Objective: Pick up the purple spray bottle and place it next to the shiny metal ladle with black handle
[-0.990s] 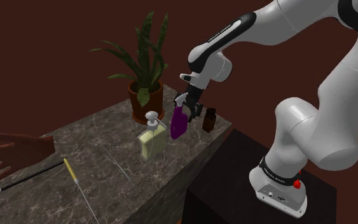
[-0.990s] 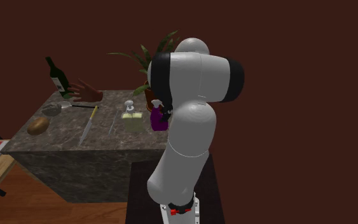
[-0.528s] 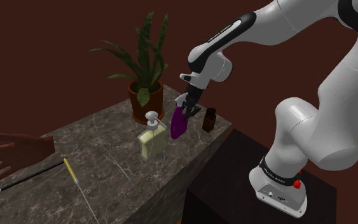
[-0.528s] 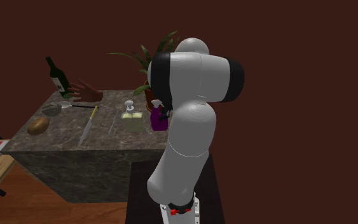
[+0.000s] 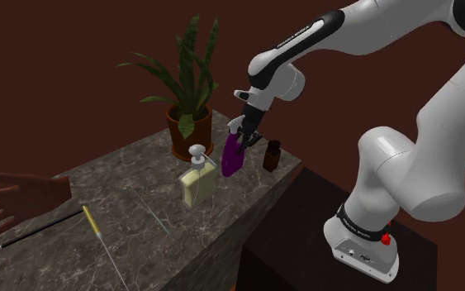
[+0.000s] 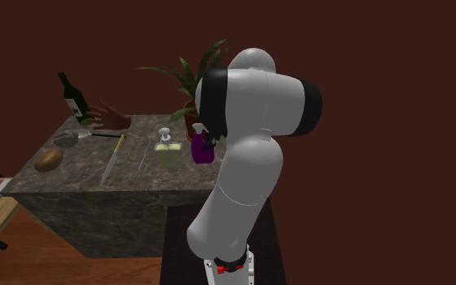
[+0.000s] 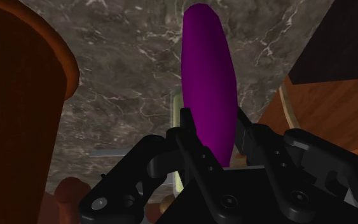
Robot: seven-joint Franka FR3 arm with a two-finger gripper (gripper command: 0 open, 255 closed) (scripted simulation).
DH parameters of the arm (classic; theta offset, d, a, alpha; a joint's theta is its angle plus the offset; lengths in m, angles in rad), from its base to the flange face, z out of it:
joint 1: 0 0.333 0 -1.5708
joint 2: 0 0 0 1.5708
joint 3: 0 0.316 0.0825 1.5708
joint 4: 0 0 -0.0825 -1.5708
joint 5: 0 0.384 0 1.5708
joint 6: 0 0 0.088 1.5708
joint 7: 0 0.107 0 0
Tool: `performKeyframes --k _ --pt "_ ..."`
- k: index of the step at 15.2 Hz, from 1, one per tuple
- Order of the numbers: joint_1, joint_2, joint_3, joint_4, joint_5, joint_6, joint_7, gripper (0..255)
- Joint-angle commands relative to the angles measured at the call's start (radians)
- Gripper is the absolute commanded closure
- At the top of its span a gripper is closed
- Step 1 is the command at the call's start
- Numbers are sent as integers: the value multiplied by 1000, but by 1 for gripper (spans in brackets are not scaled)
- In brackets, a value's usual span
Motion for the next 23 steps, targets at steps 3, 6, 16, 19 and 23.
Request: performKeyframes --k 3,6,16,19,23 --pt "-29 -56 29 10 -68 -32 73 255" --pt "-50 -91 50 21 -109 -60 119 255" --pt "-101 -185 110 77 -202 -168 242 255" --pt "-111 -206 125 99 -221 -202 272 255" --pt "-122 -231 143 131 -240 -249 308 255"
